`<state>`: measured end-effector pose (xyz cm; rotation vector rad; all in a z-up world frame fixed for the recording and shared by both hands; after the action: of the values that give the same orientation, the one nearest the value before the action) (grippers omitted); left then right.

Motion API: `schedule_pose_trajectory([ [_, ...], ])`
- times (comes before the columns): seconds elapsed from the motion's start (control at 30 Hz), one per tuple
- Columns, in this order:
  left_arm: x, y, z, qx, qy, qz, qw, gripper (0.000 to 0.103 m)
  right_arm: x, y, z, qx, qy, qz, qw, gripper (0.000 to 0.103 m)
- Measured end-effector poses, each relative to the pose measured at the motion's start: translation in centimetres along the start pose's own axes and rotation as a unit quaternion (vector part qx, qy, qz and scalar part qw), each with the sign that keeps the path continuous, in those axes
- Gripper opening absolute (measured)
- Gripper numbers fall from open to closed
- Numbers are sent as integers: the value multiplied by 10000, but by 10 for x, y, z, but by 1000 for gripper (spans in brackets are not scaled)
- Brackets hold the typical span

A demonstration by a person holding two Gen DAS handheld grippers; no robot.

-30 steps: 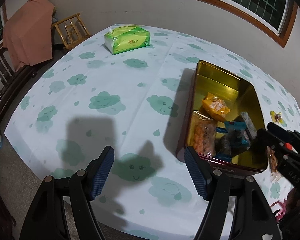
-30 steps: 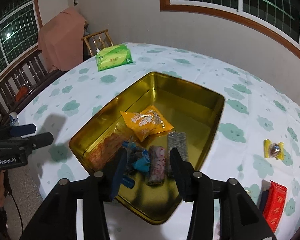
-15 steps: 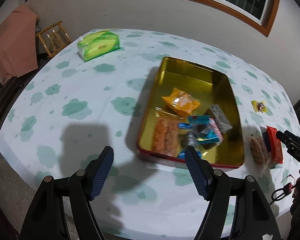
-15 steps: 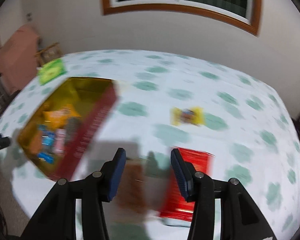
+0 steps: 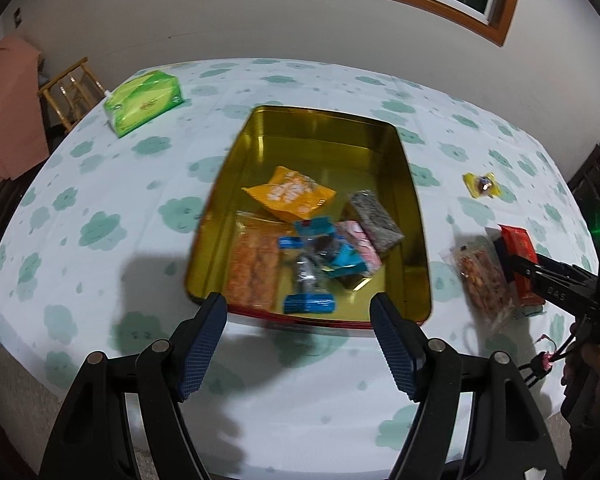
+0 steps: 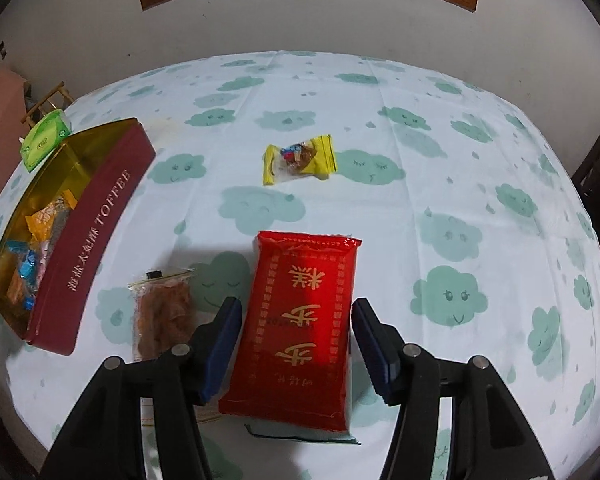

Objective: Organize snacks
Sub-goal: 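Grasp the red wrapped pastry pack with the right gripper, then grasp the clear bag of brown crackers with the left gripper while the right holds the red pack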

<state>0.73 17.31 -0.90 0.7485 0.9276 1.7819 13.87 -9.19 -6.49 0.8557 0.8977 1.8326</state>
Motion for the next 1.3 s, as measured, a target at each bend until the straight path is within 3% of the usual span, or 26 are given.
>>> schedule_pose_trajectory([
  [0.07,-8,0,0,12,-75,-29,10000,70,-1,0,-2,10,-25,67,10000,58],
  [0.23,-25,1,0,15,-240,-103,9997,70,-3,1,-4,-29,54,84,9999,45],
  [0.63,-87,8,3,125,-623,-521,9966,70,-26,17,-6,-335,148,140,9992,44],
  [0.97,-159,-14,9,824,-501,-1056,9897,70,-89,29,-13,-523,-31,-168,9985,44],
  [1.2,-181,-41,13,1342,-84,-1026,9856,67,-124,31,-25,-568,-289,-131,9979,44],
  [1.3,-186,-50,13,1431,-70,-829,9862,62,-133,30,-30,-576,-403,-51,9975,44],
])
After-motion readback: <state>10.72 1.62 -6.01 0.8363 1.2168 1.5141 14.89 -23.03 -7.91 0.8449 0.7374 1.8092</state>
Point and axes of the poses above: each gripper's, at about its wrist camera, not at the fingertips, and y roughly against the way its jaws point, x to its left, z to its top, the point moved 3 cm from there along -y, roughly the way its jaws point, and after that the axes turned 10 degrees about z, right-handed, at the moved point
